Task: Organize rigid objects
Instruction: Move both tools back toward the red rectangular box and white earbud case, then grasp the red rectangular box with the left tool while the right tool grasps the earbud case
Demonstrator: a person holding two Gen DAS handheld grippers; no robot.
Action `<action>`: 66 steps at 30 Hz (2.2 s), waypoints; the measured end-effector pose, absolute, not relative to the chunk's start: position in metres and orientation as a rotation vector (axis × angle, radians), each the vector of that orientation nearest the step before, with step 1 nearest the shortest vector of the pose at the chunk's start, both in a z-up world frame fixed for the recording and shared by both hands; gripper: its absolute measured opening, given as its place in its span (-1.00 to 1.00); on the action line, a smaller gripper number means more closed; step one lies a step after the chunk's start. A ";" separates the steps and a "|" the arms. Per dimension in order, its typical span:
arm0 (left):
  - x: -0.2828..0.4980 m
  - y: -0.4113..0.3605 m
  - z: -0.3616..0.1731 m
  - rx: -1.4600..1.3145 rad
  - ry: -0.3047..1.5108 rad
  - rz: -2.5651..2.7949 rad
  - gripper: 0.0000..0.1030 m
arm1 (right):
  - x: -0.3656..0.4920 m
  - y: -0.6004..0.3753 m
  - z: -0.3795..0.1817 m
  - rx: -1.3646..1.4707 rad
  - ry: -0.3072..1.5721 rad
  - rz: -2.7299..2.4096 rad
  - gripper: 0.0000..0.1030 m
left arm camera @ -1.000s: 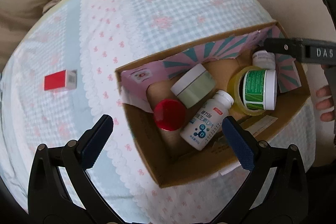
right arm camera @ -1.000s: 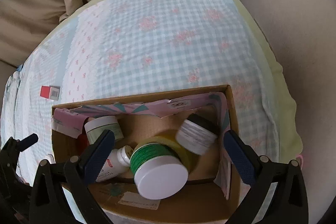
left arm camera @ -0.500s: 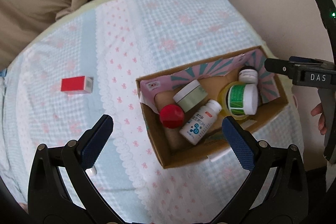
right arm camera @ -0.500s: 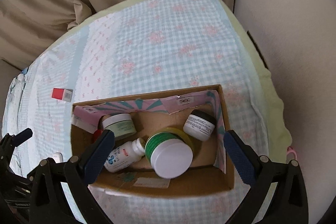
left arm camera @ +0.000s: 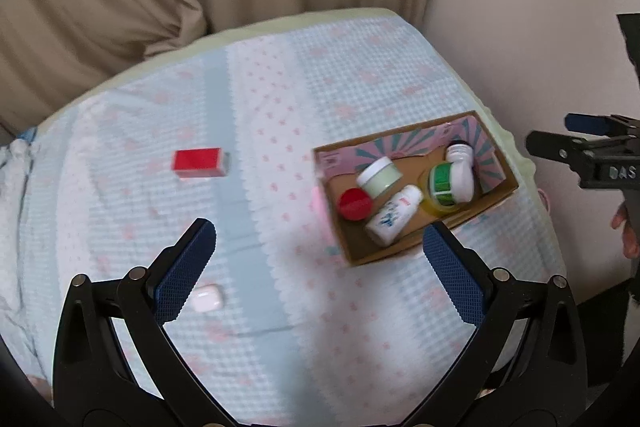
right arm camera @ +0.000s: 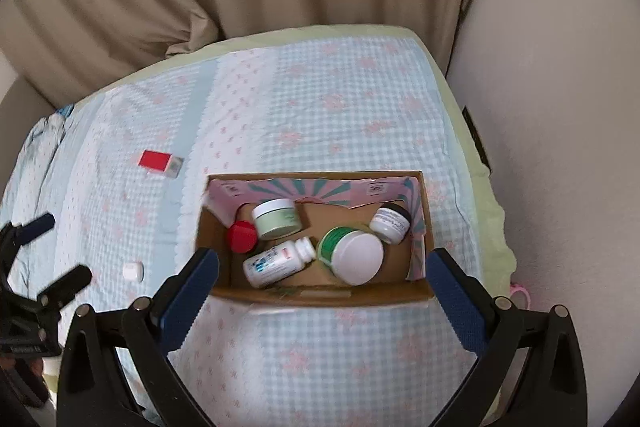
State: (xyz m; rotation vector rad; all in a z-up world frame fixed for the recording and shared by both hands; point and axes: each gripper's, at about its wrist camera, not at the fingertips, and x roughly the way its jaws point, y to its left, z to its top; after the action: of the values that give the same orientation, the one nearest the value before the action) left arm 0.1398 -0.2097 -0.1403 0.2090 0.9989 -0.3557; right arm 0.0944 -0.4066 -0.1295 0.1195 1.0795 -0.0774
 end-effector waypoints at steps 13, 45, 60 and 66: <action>0.121 -0.040 -0.095 0.213 0.925 -0.387 1.00 | 0.043 -0.228 -0.114 0.092 1.067 -0.039 1.00; 0.293 0.020 -0.233 0.742 1.060 -0.773 0.99 | 0.103 -0.004 -0.265 0.177 1.285 -0.163 1.00; 0.392 -0.103 -0.371 1.182 1.006 -1.032 0.94 | 0.176 -0.007 -0.391 0.272 1.363 -0.198 0.92; 0.399 -0.119 -0.409 1.298 1.014 -1.098 0.94 | 0.192 -0.006 -0.414 0.258 1.383 -0.186 0.73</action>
State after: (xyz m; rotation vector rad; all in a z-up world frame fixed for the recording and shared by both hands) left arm 0.3987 -0.1187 -0.4089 1.2985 1.0138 -1.0981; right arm 0.1917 -0.0058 -0.4144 0.2581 1.3832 -0.1865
